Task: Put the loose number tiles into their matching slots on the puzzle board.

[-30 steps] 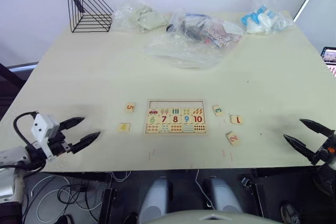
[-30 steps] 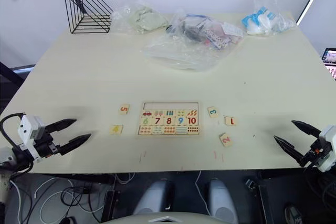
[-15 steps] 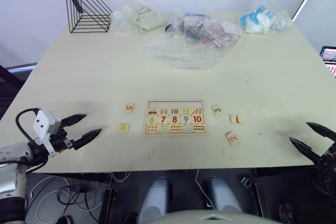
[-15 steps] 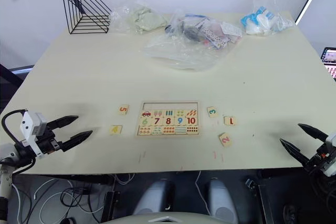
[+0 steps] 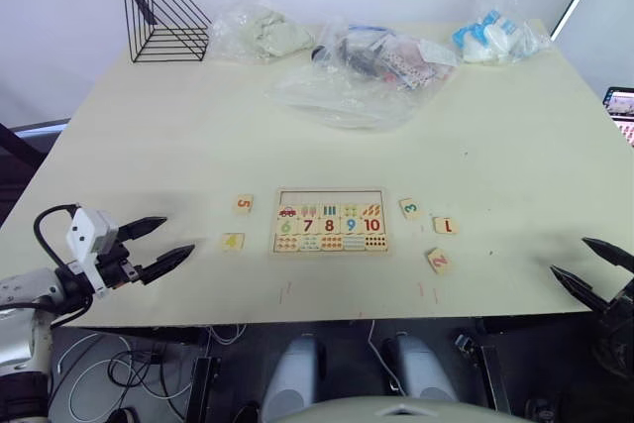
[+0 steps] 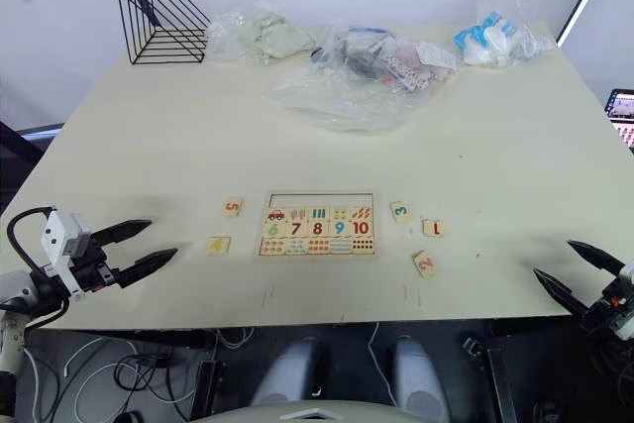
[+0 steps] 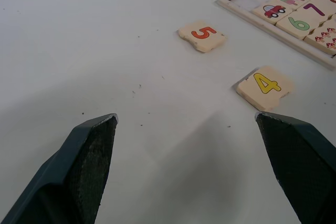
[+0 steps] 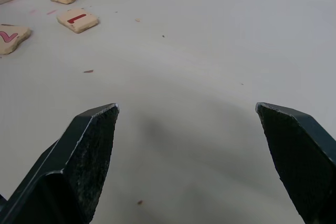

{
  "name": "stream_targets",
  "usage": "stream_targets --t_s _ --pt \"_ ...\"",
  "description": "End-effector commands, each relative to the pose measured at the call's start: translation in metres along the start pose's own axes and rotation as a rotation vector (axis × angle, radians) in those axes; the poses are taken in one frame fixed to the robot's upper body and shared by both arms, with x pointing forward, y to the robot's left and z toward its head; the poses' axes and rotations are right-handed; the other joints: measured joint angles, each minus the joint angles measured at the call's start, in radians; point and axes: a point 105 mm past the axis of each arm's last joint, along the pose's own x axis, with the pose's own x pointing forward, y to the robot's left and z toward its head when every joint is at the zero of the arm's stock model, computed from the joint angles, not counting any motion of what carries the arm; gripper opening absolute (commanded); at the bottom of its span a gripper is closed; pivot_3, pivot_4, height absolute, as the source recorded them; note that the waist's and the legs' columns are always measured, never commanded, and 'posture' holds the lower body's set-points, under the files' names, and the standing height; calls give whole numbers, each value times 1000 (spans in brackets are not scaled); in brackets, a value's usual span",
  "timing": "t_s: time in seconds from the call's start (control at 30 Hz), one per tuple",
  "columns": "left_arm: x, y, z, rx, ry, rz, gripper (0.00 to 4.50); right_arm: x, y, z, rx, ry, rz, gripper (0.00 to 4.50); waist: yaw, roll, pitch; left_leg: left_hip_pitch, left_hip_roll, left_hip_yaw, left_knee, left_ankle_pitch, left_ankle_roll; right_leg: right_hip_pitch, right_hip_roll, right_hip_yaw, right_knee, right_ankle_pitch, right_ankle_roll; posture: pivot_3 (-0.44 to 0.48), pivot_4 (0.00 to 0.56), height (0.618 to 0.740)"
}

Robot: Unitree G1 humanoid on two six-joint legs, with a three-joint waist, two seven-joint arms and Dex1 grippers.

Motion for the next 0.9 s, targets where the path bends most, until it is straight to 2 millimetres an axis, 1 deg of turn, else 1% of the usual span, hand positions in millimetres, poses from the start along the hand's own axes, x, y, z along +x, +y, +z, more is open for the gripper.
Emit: stream_targets --t_s 0.03,0.13,0.27,0.4,0.53,0.6,0.7,0.8,0.9 --pt "-2 -1 17 47 -40 -19 4500 -2 -2 7 -36 -23 10 4385 0 0 0 0 0 0 0 0 0 0 0 0 0 0 0 0 150 740" --pt "3 0 19 77 -25 -31 4500 1 2 5 -51 -13 53 4385 0 0 0 0 0 0 0 0 0 0 0 0 0 0 0 0 150 740" --pt "8 0 31 104 -42 -67 4500 8 4 9 -59 -27 84 4385 0 0 0 2 0 0 0 0 0 2 0 0 0 0 0 0 150 740" --pt "13 -9 48 134 -79 -155 4500 20 7 17 -76 -54 111 4385 -1 0 0 3 0 0 -1 0 0 3 0 0 0 0 0 0 150 740" --pt "17 -13 62 176 -104 -217 4500 33 17 25 -81 -83 131 4385 0 1 1 3 0 0 -1 0 0 4 0 0 0 0 0 0 150 740" --pt "20 -17 69 192 -124 -254 4500 41 20 33 -68 -114 101 4385 0 1 1 4 0 0 -1 0 0 4 0 0 -1 0 0 0 150 740" --pt "19 -26 73 221 -144 -339 4500 55 28 44 -42 -124 52 4385 0 1 1 4 0 0 -1 0 0 4 0 0 -1 0 0 0 150 740" --pt "17 -29 75 254 -155 -383 4500 64 37 51 -26 -123 20 4385 0 1 1 3 0 -1 -1 0 0 4 0 0 -1 0 0 0 150 740" --pt "13 -30 74 262 -166 -430 4500 77 45 56 -23 -102 -52 4385 0 1 1 3 0 -1 -1 0 0 4 0 0 -1 0 0 0 150 740"
